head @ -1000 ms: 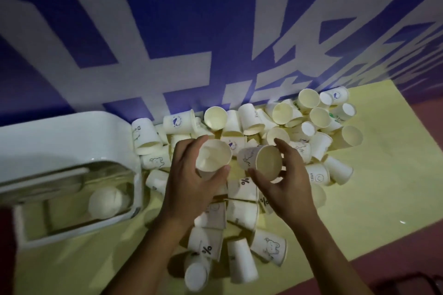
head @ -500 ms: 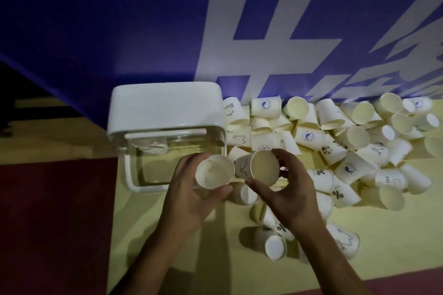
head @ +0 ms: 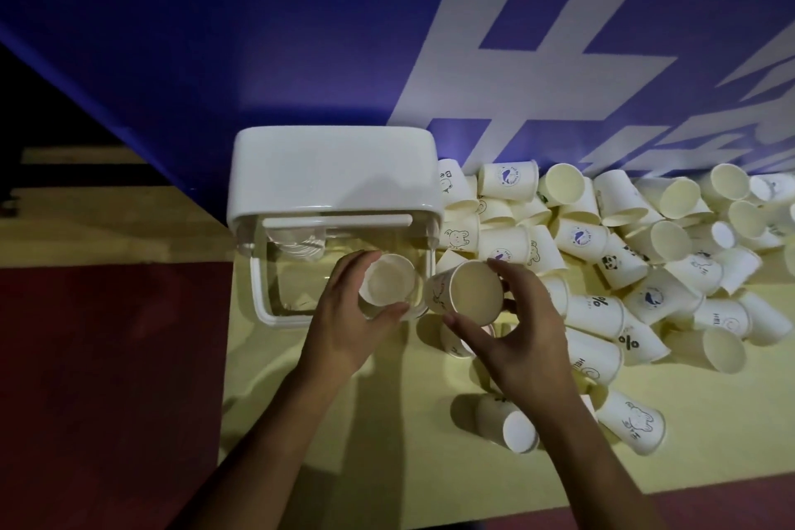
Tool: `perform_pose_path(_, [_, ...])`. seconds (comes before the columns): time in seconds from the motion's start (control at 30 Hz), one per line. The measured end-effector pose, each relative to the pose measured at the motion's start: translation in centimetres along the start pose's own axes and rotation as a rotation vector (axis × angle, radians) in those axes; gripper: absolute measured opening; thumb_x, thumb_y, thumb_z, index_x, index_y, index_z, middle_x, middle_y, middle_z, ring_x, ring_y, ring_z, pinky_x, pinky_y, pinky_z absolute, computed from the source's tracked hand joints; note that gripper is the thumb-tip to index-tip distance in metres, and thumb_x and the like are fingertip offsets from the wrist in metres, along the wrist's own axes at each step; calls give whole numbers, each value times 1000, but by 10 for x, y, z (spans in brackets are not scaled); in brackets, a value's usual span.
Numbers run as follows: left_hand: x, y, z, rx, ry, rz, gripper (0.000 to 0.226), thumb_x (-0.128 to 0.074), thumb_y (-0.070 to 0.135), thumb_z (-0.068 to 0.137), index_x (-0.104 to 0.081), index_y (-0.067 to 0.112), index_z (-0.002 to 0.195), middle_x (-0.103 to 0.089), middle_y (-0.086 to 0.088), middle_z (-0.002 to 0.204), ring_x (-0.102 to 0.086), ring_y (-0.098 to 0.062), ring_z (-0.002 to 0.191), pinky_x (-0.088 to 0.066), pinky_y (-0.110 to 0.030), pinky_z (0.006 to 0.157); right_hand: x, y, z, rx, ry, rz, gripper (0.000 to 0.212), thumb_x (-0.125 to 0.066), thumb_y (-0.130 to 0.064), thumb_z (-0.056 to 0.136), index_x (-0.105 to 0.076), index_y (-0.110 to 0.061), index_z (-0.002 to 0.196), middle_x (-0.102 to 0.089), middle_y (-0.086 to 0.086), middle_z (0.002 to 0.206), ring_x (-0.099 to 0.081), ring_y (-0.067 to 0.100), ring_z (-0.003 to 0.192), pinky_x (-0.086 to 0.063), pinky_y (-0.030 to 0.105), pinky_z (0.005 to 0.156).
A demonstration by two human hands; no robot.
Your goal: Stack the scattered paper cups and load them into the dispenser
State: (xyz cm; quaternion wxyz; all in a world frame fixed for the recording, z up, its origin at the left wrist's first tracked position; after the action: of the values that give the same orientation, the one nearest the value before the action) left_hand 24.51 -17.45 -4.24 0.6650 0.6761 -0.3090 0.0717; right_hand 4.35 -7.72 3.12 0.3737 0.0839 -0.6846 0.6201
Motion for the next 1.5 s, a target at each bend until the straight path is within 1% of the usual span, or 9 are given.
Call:
perform_pose_path(0.13, [-11, -15, 9, 54, -93, 102, 75, -87, 32, 78, -55, 27, 145, -52, 15, 149, -48, -2, 133, -34, -10, 103, -4, -5, 3, 22, -2, -12, 68, -91, -35, 72, -59, -16, 130, -60, -11, 122, -56, 0, 112, -45, 10, 86])
perform_pose_path(0.37, [-20, -21, 17, 102, -152, 143, 83, -91, 25, 75, -53, 24, 148, -52, 11, 152, -52, -12, 136, -31, -11, 104, -29, -9, 14, 70, -64, -30, 78, -87, -52, 72, -60, -13, 134, -59, -7, 130, -56, 8, 119, -51, 27, 96])
perform_pose_path(0.47, [-18, -22, 15, 132, -174, 115, 87, -90, 22, 76, -47, 25, 151, -57, 10, 144, -55, -14, 130, -33, -9, 98, -50, -10, 17, 78, -116, -46, 81, -93, -39, 71, -58, -10, 138, -58, 1, 137, -55, 17, 127, -49, 33, 104])
perform_pose_path(0.6, [-11, -30, 9, 148, -248, 93, 97, -86, 25, 79, -29, 37, 157, -47, 13, 154, -50, -12, 136, -42, -25, 109, -74, -2, 18, 115, -165, -69, 80, -92, -32, 73, -56, -9, 140, -58, 6, 140, -52, 22, 132, -44, 36, 110])
perform_pose_path(0.77, [4, -40, 1, 220, -249, 12, 72, -65, 25, 98, -28, 46, 156, -47, 12, 156, -46, -7, 141, -42, -33, 115, -99, 9, 26, 84, -220, -144, 84, -75, -62, 76, -56, -10, 140, -62, 4, 137, -56, 25, 126, -48, 42, 103])
perform_pose_path(0.87, [3, -35, 5, 263, -199, -29, 44, -45, 32, 107, -44, 42, 150, -71, 12, 123, -58, -6, 124, -46, -28, 103, -109, 19, 27, 36, -294, -265, 82, -64, -70, 83, -49, -23, 148, -58, -5, 141, -49, 22, 131, -41, 43, 103])
perform_pose_path(1.07, [-6, -31, 8, 210, -204, 67, 44, -43, 28, 108, -44, 44, 150, -75, 1, 117, -65, -14, 116, -44, -21, 87, -115, 30, 22, 9, -321, -391, 88, -42, -84, 82, -43, -33, 153, -51, -13, 151, -36, 21, 144, -33, 47, 105])
perform_pose_path(1.37, [-4, -22, 8, 200, -199, 120, 46, -43, 29, 108, -40, 46, 151, -70, 1, 127, -63, -16, 119, -45, -26, 89, -109, 25, 21, 11, -287, -413, 90, -56, -79, 83, -37, -30, 156, -45, -11, 156, -38, 22, 138, -36, 45, 101])
perform_pose_path(1.5, [7, 7, -12, 117, -14, 123, 46, -48, 32, 105, -46, 32, 151, -60, 2, 144, -57, -16, 130, -48, -33, 105, -78, 24, 13, 4, -191, -289, 81, -61, -61, 91, -36, -22, 157, -46, -6, 155, -42, 22, 137, -40, 44, 106])
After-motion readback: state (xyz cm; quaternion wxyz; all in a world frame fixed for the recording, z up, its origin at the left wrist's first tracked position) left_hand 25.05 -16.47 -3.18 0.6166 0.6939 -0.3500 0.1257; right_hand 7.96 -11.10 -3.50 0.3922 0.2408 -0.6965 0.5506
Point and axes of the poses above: each hand's wrist, its own z-axis towards the middle knuckle, its own x-axis out of the back of the hand, y = z × x, the point moved 3 cm from there along z, towards the middle knuckle
